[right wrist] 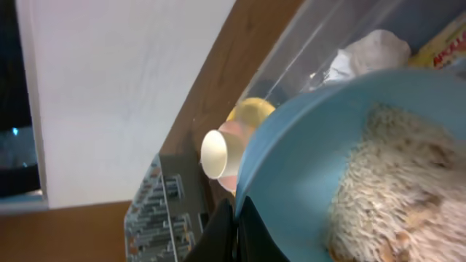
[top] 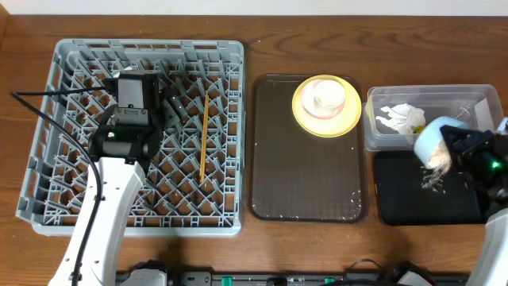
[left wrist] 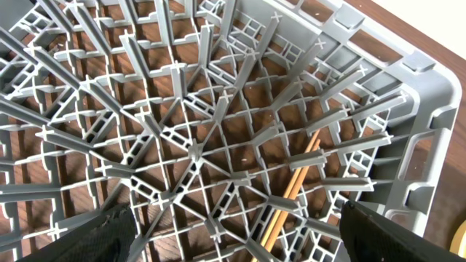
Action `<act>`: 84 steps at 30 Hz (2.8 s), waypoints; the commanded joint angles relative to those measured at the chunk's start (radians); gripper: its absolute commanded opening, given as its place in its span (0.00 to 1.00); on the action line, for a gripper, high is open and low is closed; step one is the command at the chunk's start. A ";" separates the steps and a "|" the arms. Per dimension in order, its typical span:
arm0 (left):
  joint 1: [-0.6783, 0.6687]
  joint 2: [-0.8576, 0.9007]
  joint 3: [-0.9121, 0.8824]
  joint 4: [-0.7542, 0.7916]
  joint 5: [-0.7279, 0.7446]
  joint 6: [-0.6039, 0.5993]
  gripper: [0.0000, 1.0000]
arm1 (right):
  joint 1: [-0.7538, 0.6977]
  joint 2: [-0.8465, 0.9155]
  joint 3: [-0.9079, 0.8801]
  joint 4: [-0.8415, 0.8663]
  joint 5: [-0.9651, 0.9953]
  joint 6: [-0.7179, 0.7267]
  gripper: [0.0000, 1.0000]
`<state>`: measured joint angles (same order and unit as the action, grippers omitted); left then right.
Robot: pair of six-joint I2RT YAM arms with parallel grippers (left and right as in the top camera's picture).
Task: Sort waste into correct bins and load items into the dishwasher rack
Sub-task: 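Tilt the plate with the right gripper to dump rice onto black tray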
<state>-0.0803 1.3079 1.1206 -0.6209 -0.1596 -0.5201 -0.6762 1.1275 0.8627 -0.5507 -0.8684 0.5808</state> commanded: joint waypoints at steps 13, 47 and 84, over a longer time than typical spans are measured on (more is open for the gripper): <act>0.003 -0.002 0.009 0.001 -0.001 0.002 0.91 | -0.005 -0.008 -0.251 0.336 -0.031 0.126 0.01; 0.003 -0.002 0.009 0.001 -0.001 0.002 0.91 | -0.076 -0.008 -0.294 0.506 -0.354 0.283 0.01; 0.003 -0.002 0.009 0.001 -0.001 0.002 0.91 | -0.079 -0.009 -0.294 0.552 -0.308 0.302 0.01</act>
<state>-0.0803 1.3079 1.1206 -0.6209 -0.1596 -0.5201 -0.7422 1.1267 0.5606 0.0139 -1.2011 0.8867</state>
